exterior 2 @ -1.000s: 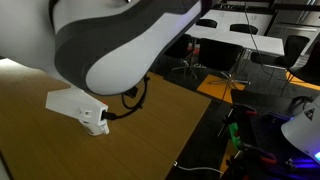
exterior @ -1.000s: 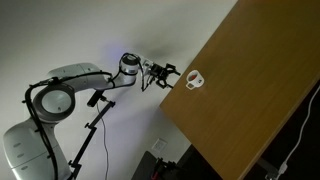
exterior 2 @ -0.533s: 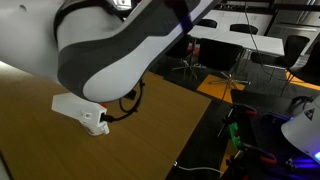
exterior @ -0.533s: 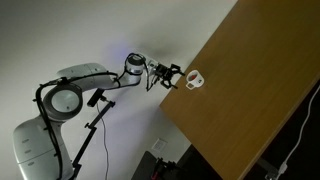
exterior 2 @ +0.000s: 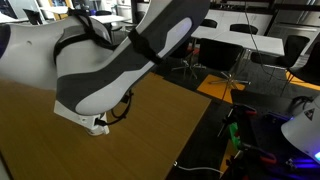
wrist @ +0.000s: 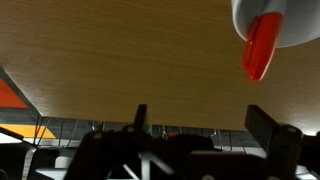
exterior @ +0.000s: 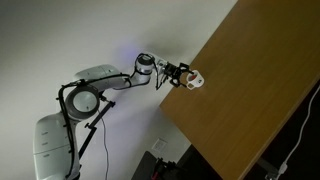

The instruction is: Remove the marker from the white mug then put it on the table

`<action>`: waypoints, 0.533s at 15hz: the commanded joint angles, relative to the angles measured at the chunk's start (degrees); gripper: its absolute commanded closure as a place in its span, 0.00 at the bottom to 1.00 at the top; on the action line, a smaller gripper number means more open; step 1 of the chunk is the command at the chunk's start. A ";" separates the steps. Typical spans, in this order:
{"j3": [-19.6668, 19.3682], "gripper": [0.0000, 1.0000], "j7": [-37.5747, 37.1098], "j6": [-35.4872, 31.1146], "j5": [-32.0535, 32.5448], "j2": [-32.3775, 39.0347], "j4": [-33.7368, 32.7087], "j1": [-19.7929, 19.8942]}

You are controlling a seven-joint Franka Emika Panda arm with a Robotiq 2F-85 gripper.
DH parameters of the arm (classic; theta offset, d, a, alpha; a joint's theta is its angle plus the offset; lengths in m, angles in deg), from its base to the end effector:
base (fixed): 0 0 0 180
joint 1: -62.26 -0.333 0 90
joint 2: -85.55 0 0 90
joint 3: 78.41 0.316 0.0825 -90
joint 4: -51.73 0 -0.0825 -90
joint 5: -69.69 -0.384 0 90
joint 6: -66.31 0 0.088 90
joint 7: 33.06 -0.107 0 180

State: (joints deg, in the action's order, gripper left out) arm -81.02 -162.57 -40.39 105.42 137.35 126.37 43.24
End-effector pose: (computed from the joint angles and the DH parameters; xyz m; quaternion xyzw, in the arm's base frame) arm 0.6951 0.1651 0.1852 0.6322 -0.6988 0.2320 0.2414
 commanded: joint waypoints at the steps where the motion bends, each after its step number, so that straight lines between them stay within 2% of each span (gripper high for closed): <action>1: -2.11 0.00 0.21 3.62 -0.94 4.17 -7.04 -1.89; 8: -3.40 0.00 1.26 6.12 -1.04 8.34 -14.76 -3.19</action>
State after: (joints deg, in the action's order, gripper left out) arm -83.12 -162.57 -37.63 105.42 142.95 117.15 41.27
